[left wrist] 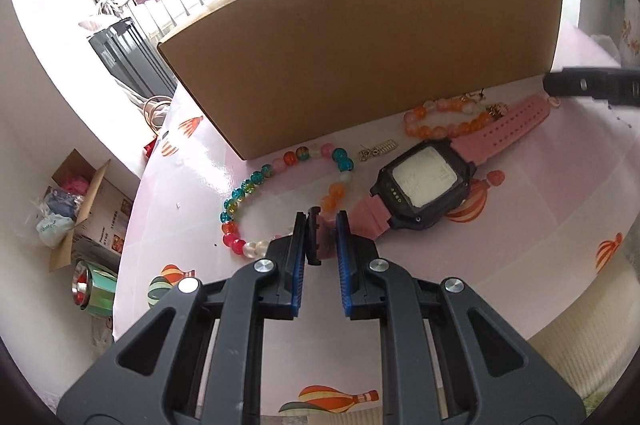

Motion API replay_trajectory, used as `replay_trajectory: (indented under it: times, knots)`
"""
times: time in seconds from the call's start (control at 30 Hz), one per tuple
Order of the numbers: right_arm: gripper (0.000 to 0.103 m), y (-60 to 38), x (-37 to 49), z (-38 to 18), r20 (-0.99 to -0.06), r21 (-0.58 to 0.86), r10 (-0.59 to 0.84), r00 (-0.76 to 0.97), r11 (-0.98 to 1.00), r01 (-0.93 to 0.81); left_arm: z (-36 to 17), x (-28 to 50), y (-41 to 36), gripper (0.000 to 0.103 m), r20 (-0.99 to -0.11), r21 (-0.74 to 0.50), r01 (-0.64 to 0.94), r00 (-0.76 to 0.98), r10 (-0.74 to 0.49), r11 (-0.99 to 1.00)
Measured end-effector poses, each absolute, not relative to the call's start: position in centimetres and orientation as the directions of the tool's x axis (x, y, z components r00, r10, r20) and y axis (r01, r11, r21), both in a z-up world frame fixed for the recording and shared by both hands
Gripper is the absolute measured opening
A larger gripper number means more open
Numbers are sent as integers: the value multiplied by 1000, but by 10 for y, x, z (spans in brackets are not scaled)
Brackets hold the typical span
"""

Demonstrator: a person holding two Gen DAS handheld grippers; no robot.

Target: Organize jewelry

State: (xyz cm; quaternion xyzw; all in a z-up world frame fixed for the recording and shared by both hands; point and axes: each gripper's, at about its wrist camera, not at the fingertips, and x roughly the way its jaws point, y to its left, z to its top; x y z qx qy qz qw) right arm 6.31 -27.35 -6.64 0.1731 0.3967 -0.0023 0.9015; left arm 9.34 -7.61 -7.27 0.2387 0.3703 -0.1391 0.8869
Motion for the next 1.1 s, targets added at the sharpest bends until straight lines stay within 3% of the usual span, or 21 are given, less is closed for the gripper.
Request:
replay_trajectory:
  times: [0.13, 0.37, 0.73, 1.0, 1.1]
  knots:
    - [45, -270, 69, -66, -703, 391, 226, 674, 915, 100, -79, 93, -82, 14, -713, 343, 420, 699, -58, 840]
    - [45, -256, 67, -64, -724, 354, 188, 664, 927, 123, -86, 81, -87, 14, -716, 329, 424, 695, -71, 844]
    - [45, -257, 63, -52, -707, 441, 278, 650, 892, 99, -86, 87, -79, 14, -718, 319, 426, 692, -78, 847]
    - [46, -254, 69, -62, -742, 377, 205, 638, 915, 144, -86, 88, -77, 14, -718, 320, 428, 692, -79, 845]
    - [51, -253, 74, -63, -736, 376, 205, 645, 917, 137, -86, 89, -76, 14, -721, 311, 427, 688, -83, 849]
